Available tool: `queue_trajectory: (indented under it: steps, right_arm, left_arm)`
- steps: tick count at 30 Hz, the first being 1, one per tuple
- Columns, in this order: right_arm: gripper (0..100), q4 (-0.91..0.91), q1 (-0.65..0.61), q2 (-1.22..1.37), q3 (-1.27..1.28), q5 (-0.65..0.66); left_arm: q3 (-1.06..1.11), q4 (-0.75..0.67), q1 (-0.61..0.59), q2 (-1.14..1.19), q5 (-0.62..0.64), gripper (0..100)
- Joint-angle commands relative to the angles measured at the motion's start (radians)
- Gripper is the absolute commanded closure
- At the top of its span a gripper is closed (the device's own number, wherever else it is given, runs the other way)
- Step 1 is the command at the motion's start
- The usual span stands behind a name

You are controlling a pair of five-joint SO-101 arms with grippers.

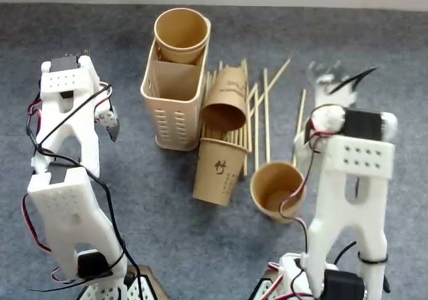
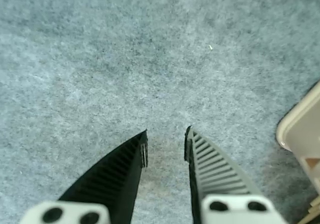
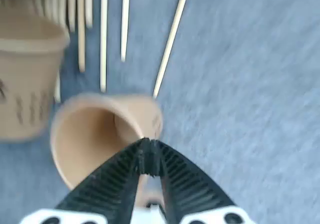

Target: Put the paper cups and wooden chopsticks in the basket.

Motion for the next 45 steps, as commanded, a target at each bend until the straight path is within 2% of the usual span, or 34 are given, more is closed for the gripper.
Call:
queue_trajectory:
  steps: [1, 4, 7, 10, 13, 18, 28, 39, 41, 43, 45]
  right_arm:
    - [99.3, -0.036, 0.013, -0.012, -0.309, -0.098]
    - [99.3, 0.007, -0.021, 0.128, -0.552, -0.141]
    - [99.2, 0.09, -0.008, 0.262, -0.691, -0.078]
    - [98.7, 0.087, 0.124, 0.266, -0.601, -0.005]
    - [91.9, 0.088, 0.151, 0.199, -0.41, 0.176]
    - [83.2, 0.088, 0.153, 0.031, -0.076, 0.331]
    - [83.2, 0.071, 0.145, -0.048, 0.229, 0.334]
    - [83.4, -0.234, 0.147, -0.048, 0.545, 0.327]
    - [88.2, -0.268, 0.147, -0.048, 0.584, 0.327]
    - [99.7, -0.286, 0.147, -0.048, 0.605, 0.327]
    - [98.1, -0.291, 0.148, -0.061, 0.596, 0.325]
  left_arm:
    - [-0.002, 0.0, -0.012, -0.054, 0.009, 86]
    - [-0.002, -0.002, -0.012, -0.053, 0.009, 86]
    - [-0.002, 0.0, -0.013, -0.048, 0.009, 86]
    - [-0.001, -0.002, -0.013, -0.048, 0.009, 86]
    - [-0.004, -0.006, -0.008, -0.048, 0.009, 86]
    - [-0.004, -0.008, -0.005, -0.047, 0.009, 86]
    - [-0.001, -0.008, -0.01, -0.047, 0.009, 86]
    - [-0.001, -0.005, -0.012, -0.047, 0.009, 86]
    - [-0.001, -0.005, -0.012, -0.047, 0.009, 86]
    - [-0.001, -0.005, -0.012, -0.047, 0.009, 86]
    - [-0.001, -0.005, -0.012, -0.047, 0.009, 86]
